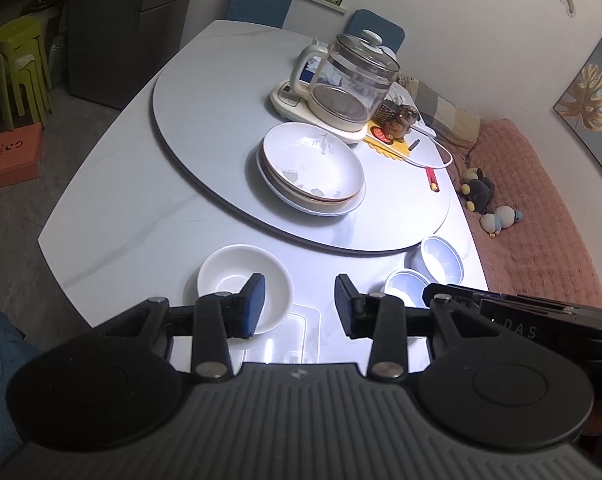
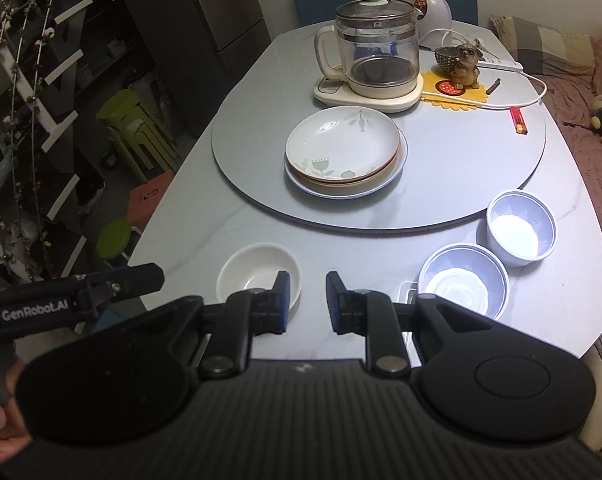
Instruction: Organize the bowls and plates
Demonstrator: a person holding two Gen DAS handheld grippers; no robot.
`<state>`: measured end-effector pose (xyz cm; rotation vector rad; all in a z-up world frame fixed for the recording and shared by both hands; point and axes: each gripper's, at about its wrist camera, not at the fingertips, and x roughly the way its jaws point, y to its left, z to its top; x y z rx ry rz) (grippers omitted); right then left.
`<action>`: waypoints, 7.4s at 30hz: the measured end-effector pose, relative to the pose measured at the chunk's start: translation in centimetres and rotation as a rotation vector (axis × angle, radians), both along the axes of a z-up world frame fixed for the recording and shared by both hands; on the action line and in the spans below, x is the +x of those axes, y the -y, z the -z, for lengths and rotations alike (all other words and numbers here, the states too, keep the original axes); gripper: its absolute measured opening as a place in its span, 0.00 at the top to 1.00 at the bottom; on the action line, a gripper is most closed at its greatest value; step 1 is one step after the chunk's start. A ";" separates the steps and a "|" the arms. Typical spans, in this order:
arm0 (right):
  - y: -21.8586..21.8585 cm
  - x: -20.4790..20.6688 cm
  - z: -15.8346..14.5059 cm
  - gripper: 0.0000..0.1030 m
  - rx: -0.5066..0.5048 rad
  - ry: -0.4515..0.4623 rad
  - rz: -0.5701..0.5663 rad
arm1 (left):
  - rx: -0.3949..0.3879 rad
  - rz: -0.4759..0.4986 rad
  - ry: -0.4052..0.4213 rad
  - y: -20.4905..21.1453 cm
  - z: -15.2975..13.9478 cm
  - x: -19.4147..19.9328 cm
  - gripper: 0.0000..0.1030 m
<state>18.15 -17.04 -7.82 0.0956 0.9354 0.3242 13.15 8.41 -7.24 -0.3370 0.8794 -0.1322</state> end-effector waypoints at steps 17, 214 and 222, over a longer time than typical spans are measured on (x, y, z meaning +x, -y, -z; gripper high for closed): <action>9.3 3.4 0.4 0.77 -0.017 -0.026 0.100 | -0.015 0.108 -0.072 9.4 1.8 7.0 0.51; 8.5 13.0 0.1 0.74 0.062 -0.005 -0.002 | -0.011 0.045 -0.092 9.3 1.1 15.4 0.58; 13.3 12.8 -0.1 0.74 0.053 0.002 0.086 | -0.023 0.114 -0.108 13.9 1.6 17.5 0.58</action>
